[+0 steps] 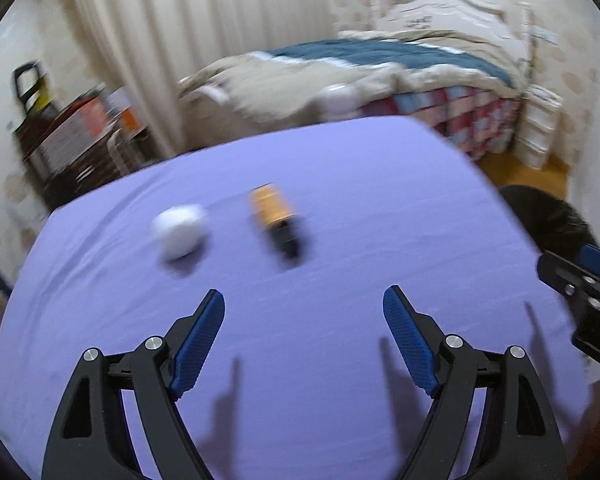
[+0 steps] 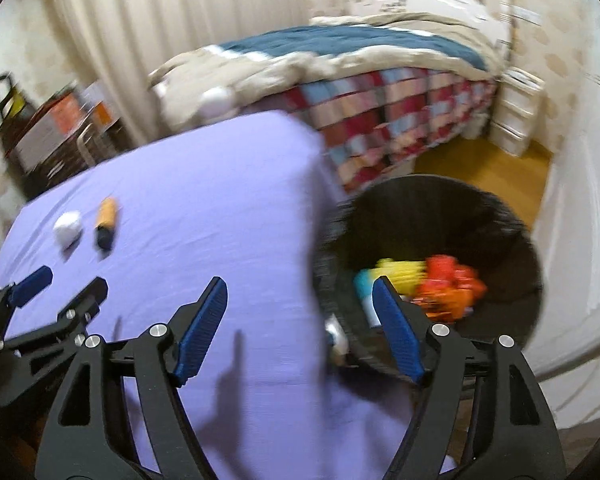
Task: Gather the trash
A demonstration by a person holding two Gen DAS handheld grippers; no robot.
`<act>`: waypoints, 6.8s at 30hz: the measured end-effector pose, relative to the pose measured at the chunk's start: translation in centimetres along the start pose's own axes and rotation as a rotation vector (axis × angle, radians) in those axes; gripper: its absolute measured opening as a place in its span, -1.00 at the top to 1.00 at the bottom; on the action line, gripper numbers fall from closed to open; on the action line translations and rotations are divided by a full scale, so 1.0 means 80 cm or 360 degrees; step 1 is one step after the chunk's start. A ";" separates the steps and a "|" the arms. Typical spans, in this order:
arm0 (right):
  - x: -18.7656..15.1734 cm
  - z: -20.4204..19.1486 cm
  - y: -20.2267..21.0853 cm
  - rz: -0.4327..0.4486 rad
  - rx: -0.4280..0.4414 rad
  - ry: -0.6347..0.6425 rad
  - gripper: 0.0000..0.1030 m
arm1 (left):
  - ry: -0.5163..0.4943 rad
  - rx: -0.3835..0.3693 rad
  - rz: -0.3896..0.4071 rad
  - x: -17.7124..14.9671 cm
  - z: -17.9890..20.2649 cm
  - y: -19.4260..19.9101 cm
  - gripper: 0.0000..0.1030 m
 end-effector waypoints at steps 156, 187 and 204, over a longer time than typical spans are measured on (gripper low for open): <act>0.036 0.177 0.032 0.0197 -0.0521 -0.0258 -0.53 | -0.0258 -0.0424 0.0238 0.081 0.210 0.016 -0.53; -0.022 0.086 0.143 0.0375 -0.0462 -0.0113 -0.74 | -0.0099 -0.0375 0.0331 0.016 0.107 0.107 -0.61; -0.022 0.086 0.146 0.0381 -0.0466 -0.0110 -0.74 | -0.0092 -0.0375 0.0333 0.017 0.103 0.105 -0.61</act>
Point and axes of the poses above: each gripper's, at about its wrist camera, not at the fingertips, and y roughly against the way its jaws point, z to its right, x to its top, the point moved 1 cm from there along -y, roughly the way its jaws point, and after that the axes turned 3 degrees about x, right-handed, at the moved point
